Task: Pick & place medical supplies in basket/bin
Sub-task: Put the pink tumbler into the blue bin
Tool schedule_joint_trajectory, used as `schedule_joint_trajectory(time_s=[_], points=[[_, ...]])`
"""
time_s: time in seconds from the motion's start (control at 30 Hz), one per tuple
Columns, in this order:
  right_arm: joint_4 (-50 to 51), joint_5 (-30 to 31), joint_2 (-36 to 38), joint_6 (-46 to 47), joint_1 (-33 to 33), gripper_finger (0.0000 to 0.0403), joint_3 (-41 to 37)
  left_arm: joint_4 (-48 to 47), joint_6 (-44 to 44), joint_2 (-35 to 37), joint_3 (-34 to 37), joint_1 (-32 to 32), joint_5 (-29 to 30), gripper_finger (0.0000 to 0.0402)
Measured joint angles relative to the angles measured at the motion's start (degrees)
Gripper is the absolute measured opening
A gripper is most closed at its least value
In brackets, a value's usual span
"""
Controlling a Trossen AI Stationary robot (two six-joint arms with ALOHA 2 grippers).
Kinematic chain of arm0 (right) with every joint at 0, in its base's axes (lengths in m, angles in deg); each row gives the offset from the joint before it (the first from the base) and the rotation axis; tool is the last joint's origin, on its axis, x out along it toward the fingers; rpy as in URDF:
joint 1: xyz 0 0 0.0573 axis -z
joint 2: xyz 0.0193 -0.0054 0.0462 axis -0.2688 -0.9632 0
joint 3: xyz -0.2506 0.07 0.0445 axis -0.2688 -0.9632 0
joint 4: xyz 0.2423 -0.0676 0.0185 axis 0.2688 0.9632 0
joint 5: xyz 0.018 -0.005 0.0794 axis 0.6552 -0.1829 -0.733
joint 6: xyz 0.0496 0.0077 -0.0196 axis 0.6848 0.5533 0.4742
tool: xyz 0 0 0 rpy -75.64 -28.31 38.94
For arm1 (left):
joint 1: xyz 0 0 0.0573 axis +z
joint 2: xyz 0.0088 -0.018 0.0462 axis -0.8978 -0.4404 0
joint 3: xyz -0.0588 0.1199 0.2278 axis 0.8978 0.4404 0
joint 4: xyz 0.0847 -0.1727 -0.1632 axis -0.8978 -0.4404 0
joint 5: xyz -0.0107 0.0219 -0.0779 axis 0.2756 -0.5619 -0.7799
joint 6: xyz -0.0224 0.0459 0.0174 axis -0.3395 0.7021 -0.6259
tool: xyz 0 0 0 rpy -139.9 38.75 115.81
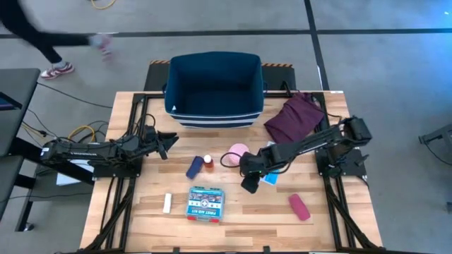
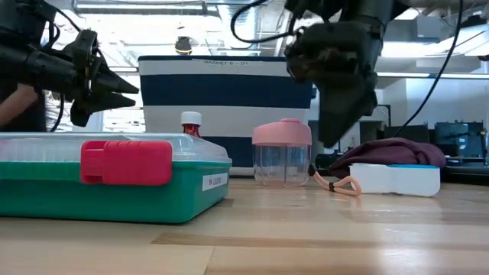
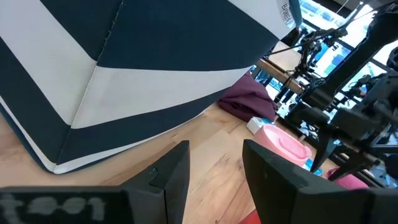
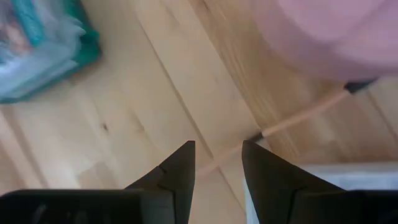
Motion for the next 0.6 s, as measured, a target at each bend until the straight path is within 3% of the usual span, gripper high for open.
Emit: schedule_joint_trajectory(time_s=[0.4,0.6], points=[[9.14,-0.89,-11.25,-1.6,-0.22,0.0125,5.95,0.0,0.09,-0.02,0.0,0.0,-0.06,0.0137],[13.03,-0.85,-13.26,-4.02,0.37,0.0125,9.55,-0.01,0.11,-0.02,0.0,0.0,-0.06,0.0137]])
